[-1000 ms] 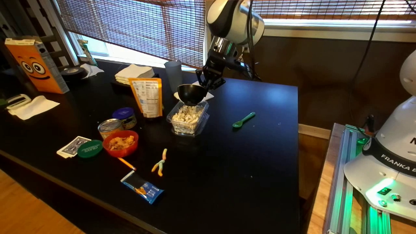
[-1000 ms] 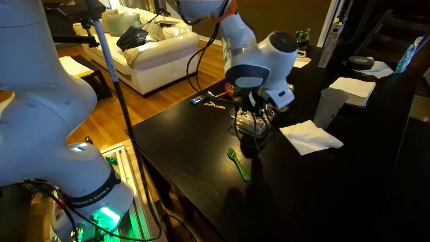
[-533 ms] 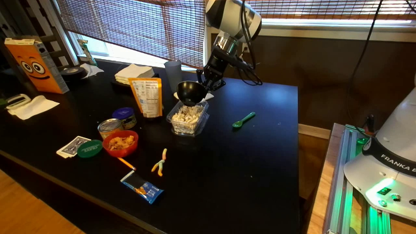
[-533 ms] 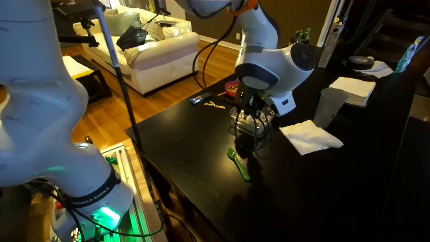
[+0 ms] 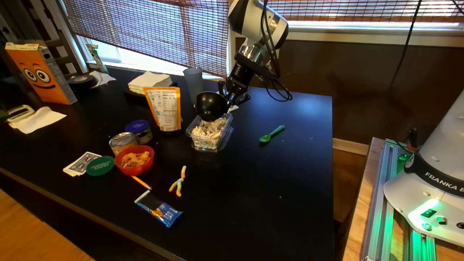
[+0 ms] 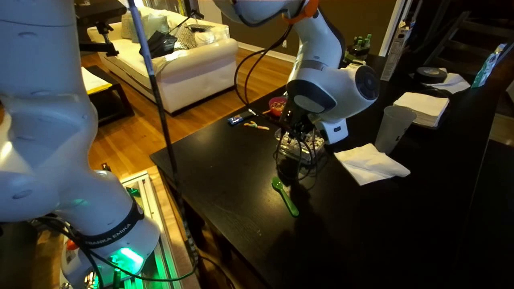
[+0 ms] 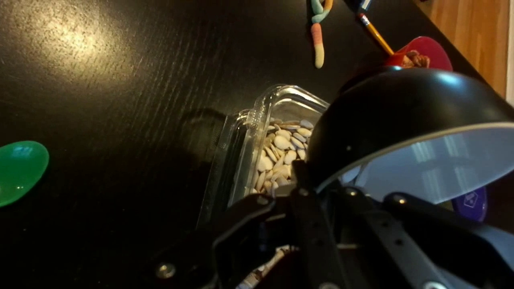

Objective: Empty the black bowl into the clear container with grains in it then place the black bowl back

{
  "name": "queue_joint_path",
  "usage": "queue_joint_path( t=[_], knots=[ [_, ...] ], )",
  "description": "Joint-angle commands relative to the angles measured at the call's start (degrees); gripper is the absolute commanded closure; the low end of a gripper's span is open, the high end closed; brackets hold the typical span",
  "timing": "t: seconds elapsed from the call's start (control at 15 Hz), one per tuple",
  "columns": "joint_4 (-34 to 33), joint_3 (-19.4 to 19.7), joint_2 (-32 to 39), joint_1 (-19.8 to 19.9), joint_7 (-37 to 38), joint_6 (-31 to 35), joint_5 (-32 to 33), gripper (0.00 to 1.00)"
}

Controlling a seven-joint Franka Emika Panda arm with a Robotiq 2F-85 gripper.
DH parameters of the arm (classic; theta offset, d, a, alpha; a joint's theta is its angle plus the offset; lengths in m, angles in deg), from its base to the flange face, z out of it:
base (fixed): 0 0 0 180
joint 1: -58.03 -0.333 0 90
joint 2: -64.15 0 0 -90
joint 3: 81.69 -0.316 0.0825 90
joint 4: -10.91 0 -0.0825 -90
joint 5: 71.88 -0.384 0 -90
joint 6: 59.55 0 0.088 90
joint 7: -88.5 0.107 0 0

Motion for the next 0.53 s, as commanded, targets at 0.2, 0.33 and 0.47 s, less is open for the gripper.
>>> queue_joint_path(
  t=[0.2, 0.33, 0.47],
  knots=[
    [-4.23, 3.73, 5.35, -0.69, -1.47, -9.33, -9.88, 0.98],
    [-5.02, 4.71, 6.83, -0.65, -1.47, -12.20, -11.79, 0.98],
    [-5.87, 5.45, 8.34, -0.47, -1.47, -15.10, -13.86, 0.98]
  ],
)
